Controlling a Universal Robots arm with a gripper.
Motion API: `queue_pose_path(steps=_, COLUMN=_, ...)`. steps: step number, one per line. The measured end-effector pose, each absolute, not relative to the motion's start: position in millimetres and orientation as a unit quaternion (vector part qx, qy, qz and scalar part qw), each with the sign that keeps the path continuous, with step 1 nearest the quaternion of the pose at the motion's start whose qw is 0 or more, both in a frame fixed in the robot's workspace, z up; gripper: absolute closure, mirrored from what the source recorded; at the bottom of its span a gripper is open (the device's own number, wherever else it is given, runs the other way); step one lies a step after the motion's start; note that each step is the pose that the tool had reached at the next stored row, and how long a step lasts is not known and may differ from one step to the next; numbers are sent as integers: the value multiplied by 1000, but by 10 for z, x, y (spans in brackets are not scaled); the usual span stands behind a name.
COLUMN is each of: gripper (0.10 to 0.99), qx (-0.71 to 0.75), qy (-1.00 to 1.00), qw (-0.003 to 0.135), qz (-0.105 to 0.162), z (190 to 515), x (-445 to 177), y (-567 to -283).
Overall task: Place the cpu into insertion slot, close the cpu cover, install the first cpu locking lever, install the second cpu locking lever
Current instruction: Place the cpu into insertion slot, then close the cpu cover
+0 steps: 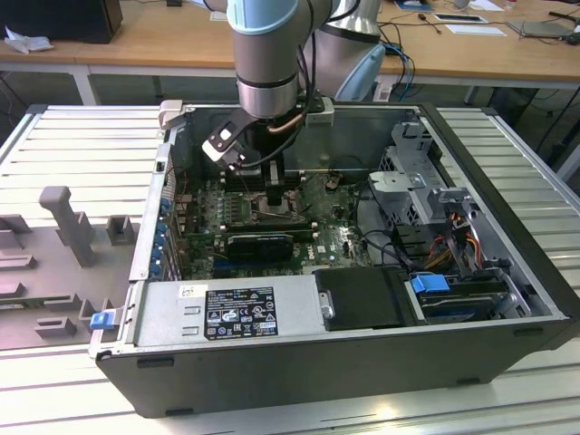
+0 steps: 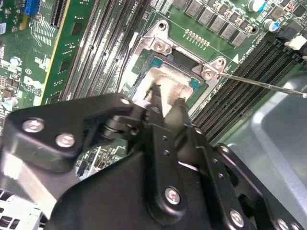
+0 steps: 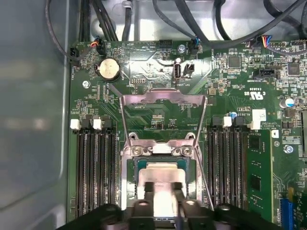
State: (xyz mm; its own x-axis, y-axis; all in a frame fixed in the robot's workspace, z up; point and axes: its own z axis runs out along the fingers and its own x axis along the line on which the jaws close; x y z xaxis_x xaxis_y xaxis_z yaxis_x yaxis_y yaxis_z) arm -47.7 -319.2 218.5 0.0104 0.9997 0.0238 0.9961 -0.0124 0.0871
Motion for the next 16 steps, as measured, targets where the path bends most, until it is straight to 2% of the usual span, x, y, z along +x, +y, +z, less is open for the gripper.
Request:
queue_pose_path(steps=3, gripper=980, qx=711, qy=702, qw=22, qz=39, z=2202, x=-477, y=-3192)
queue_pose_path(steps=16, gripper=980, qx=711, qy=702, qw=23, qz=39, z=2253, x=-444, y=-3195)
